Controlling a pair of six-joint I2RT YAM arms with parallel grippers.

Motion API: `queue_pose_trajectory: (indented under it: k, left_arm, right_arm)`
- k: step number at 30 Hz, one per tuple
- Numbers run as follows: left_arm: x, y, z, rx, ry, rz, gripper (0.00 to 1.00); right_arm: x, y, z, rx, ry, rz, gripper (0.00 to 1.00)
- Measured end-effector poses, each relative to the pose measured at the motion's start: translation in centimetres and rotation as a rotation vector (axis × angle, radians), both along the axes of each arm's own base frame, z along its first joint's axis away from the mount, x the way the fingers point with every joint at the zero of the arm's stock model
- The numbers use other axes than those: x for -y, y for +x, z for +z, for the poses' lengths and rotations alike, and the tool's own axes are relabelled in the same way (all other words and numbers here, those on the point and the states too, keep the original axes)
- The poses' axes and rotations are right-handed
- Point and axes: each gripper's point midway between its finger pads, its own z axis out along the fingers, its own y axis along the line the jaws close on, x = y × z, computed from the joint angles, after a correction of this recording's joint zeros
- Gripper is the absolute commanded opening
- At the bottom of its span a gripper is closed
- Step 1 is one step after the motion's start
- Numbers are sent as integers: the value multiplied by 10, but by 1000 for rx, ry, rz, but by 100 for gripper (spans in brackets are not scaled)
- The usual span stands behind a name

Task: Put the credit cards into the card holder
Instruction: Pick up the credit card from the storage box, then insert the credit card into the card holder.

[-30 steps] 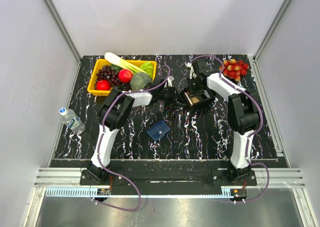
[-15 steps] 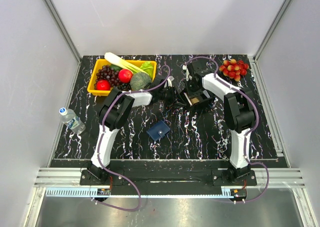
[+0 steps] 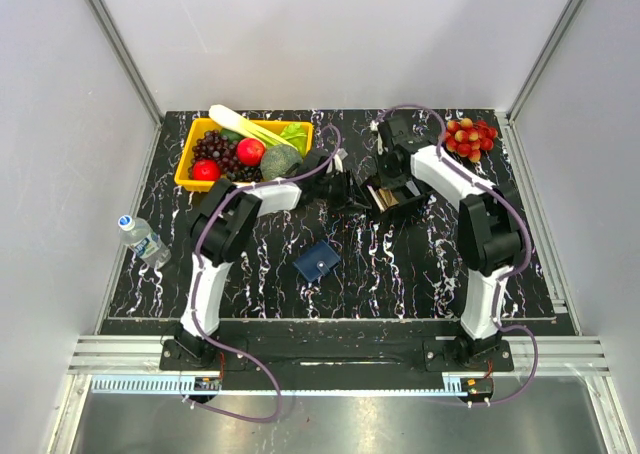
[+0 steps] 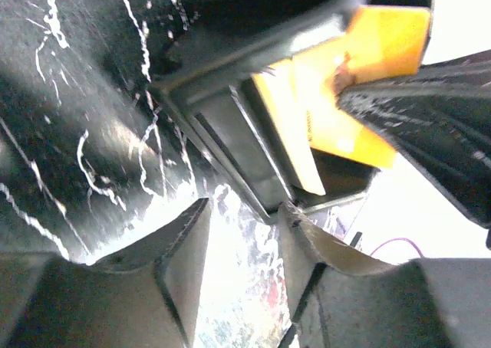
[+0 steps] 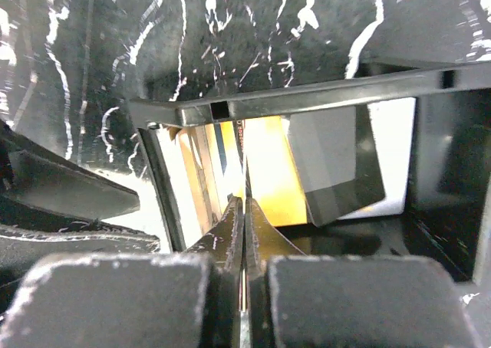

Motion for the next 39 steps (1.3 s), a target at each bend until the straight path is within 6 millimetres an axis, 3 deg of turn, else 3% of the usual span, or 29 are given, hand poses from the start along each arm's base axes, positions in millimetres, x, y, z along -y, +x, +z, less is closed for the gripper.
queue_pose_trajectory:
  k: [3,7,10,12,14,17,22,24,27,32,39]
  left_arm:
    - [-11,0,20,79,55,4,62]
    - [-27,1,64,219,107,16,74]
    - [-45,-5,91,316,153,33,75]
    - [-62,-13,98,356,205,48,77]
    - [-82,-22,93,370,276,70,77]
    - [-122,-47,61,315,406,102,77]
    - [-194,-85,-1,132,582,165,77]
    - [-213,-99,-14,82,626,181,77]
    - [-220,-110,-15,62,654,182,77]
    - [-228,-109,-6,85,662,228,78]
    - [-246,-113,-9,66,676,280,78]
  right_arm:
    - [4,5,30,78,2,-20,0]
    - [7,8,68,175,30,-56,0]
    - [8,0,81,201,68,-80,0]
    - [1,-16,86,183,143,-88,0]
    - [-7,-24,89,171,200,-91,0]
    - [-27,-44,91,144,303,-98,0]
    - [-93,-80,86,73,462,-104,0]
    - [-116,-95,80,31,515,-126,0]
    - [-148,-109,70,-23,565,-150,0]
    - [-193,-135,47,-99,598,-161,0]
    - [-215,-164,13,-175,551,-170,0]
